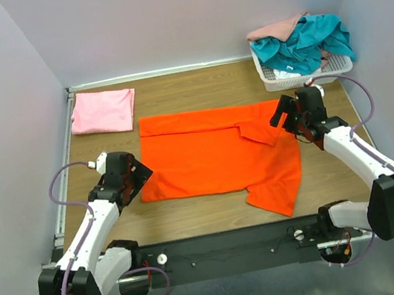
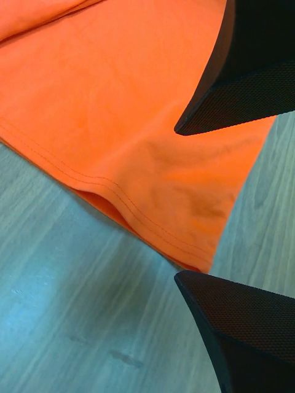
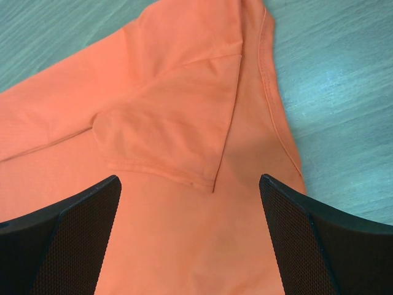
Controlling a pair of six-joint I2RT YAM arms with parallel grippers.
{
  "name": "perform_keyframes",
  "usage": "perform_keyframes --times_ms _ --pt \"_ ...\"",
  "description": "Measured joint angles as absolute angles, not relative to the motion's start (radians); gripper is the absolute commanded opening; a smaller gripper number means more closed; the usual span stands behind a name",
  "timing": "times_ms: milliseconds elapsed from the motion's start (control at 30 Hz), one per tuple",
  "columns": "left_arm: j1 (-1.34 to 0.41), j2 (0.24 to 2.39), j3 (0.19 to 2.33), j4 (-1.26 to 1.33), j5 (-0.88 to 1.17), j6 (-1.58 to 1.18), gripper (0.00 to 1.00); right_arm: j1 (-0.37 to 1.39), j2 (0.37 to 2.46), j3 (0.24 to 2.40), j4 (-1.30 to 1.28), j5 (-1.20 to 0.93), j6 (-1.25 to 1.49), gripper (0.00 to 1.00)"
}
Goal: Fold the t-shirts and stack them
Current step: Fold the tshirt
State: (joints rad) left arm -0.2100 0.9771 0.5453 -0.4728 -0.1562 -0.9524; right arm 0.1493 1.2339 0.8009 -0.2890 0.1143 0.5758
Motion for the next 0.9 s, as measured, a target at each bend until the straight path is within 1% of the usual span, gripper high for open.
perform_keyframes --times_ms 100,233,367,433,467,533,567,600,667,700,767,800,867,900 --pt "-0.21 0.957 0.529 -0.501 -0.156 -0.991 0.99 0.149 1.234 0.8 -0.289 0.114 0.576 1.0" --pt "-0.212 0.984 0.504 -0.522 -0.131 -1.004 0.98 0.149 1.241 0.8 -0.289 0.114 0.576 1.0" --pt "-0.223 1.029 0.501 -0.526 -0.113 -1.004 0.94 0.149 1.25 0.8 -0.289 0.114 0.575 1.0" --pt "-0.226 1.048 0.501 -0.526 -0.11 -1.003 0.89 0.149 1.255 0.8 -0.289 0.115 0.575 1.0" --pt "-0.228 1.055 0.501 -0.526 -0.109 -1.003 0.82 0.149 1.257 0.8 -0.289 0.115 0.575 1.0" --pt "-0.233 1.079 0.505 -0.525 -0.109 -0.997 0.77 0.149 1.261 0.8 -0.289 0.115 0.575 1.0" --pt "-0.238 1.09 0.509 -0.523 -0.11 -0.995 0.68 0.149 1.262 0.8 -0.289 0.115 0.575 1.0" --pt "-0.242 1.096 0.512 -0.522 -0.109 -0.992 0.63 0.149 1.263 0.801 -0.289 0.115 0.575 1.0" --pt "-0.253 1.11 0.514 -0.518 -0.107 -0.991 0.47 0.149 1.264 0.8 -0.289 0.116 0.575 1.0" --pt "-0.255 1.113 0.514 -0.517 -0.105 -0.987 0.35 0.149 1.264 0.8 -0.289 0.116 0.575 1.0" --pt "-0.26 1.122 0.514 -0.519 -0.099 -0.982 0.21 0.149 1.264 0.801 -0.289 0.117 0.575 1.0" --pt "-0.263 1.123 0.514 -0.519 -0.097 -0.986 0.11 0.149 1.264 0.8 -0.289 0.117 0.574 1.0" --pt "-0.264 1.124 0.514 -0.519 -0.096 -0.983 0.0 0.149 1.264 0.8 -0.289 0.117 0.574 1.0" --pt "-0.264 1.124 0.514 -0.519 -0.094 -0.983 0.0 0.149 1.264 0.8 -0.289 0.117 0.575 1.0"
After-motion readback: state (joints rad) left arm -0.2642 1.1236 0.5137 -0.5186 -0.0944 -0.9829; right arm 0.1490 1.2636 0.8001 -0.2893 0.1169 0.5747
